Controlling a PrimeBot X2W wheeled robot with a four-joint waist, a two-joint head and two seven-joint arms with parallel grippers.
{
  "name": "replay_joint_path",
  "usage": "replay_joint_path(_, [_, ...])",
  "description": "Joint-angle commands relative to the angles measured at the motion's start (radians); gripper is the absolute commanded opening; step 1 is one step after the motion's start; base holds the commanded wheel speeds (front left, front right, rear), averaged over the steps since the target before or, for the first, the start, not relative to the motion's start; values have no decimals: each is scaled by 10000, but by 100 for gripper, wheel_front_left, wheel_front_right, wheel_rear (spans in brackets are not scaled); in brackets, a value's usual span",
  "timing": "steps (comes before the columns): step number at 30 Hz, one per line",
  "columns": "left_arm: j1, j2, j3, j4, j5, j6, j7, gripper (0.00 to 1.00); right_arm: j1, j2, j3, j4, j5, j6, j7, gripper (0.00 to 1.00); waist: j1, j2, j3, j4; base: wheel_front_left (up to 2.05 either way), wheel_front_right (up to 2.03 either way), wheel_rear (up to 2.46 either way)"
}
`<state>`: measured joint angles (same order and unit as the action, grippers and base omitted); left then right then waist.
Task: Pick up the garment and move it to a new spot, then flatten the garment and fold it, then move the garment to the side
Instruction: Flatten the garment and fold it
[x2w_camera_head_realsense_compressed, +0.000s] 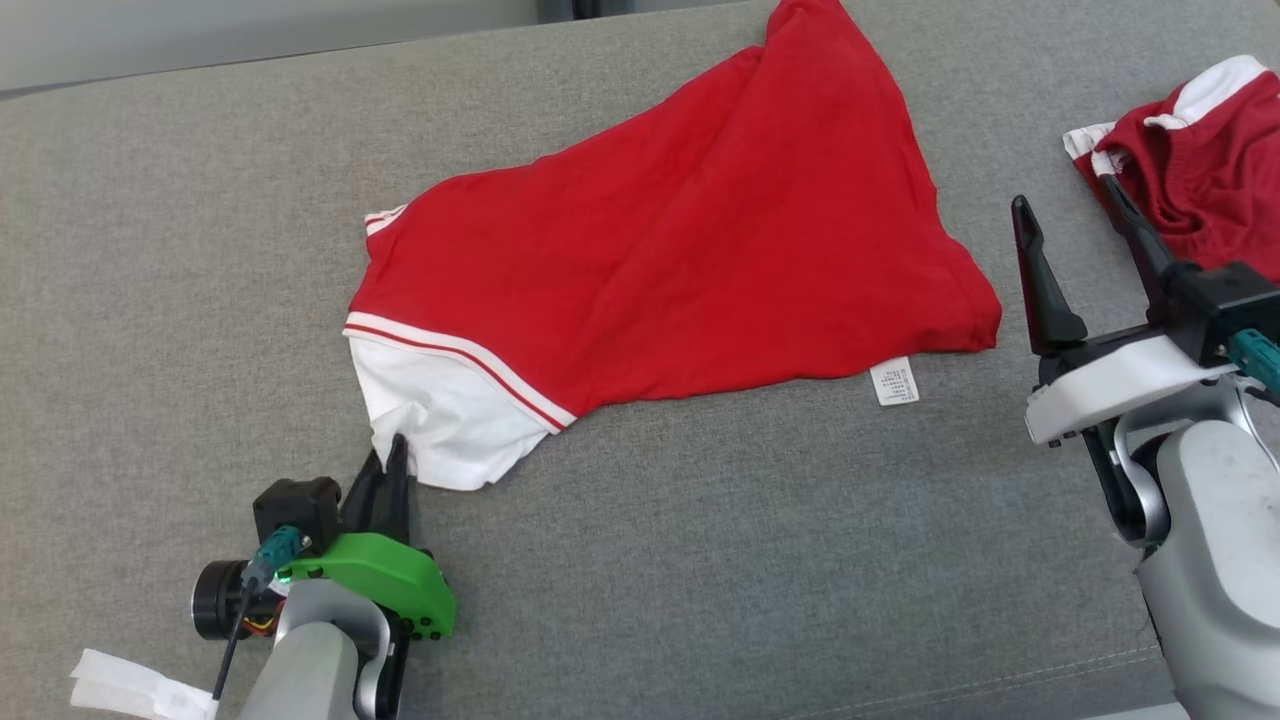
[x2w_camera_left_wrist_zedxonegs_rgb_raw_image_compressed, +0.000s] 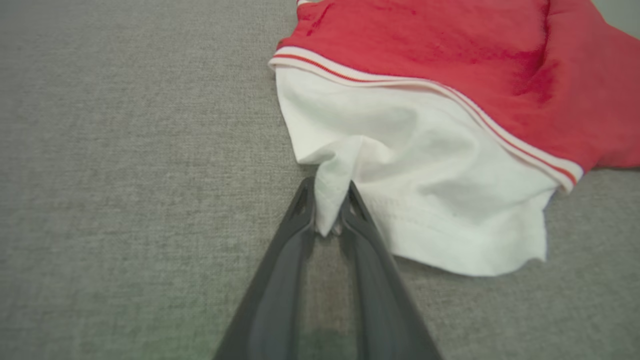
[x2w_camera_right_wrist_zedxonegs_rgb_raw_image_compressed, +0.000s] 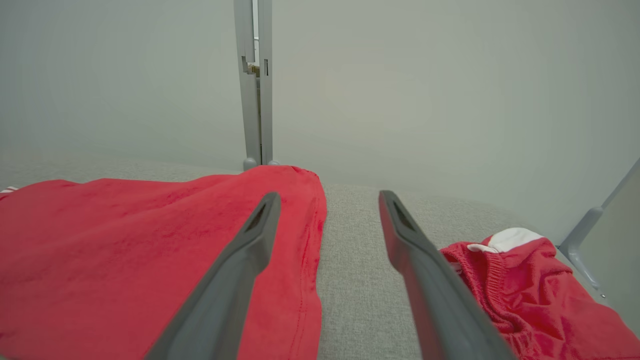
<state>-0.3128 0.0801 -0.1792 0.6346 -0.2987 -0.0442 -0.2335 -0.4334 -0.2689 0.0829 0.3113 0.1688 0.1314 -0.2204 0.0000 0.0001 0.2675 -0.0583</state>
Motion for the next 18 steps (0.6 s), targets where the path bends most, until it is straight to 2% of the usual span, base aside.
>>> replay_joint_path(1, [-47,41,-28,82,-37,21,-4,0,275,86,-154,-327,-122,-16,85,100,0,-1,-43,6,0,0,0])
replay_joint_path(8, [552,24,-242,-700,2,100,-48,0,1542,640,-1006,-1953,-512,-16,542,100,0,-1,-348,512,0,0,0])
replay_joint_path(14, [1526,103,-373,-1877,-208,120,600,0,2576,1182,-1532,-2646,-678,-16,839,100,0,-1,-584,986,0,0,0])
replay_joint_path(15, [1705,96,-384,-2051,-280,141,756,3,2747,1275,-1601,-2689,-717,-16,857,100,0,-1,-615,1034,0,0,0])
replay_joint_path(17, [1944,84,-380,-2254,-376,211,955,19,2994,1462,-1670,-2714,-758,-16,882,100,0,-1,-661,1083,0,0,0])
replay_joint_path(18, [2020,64,-377,-2304,-438,230,1023,40,3086,1519,-1682,-2714,-780,-16,866,100,0,-1,-679,1091,0,0,0])
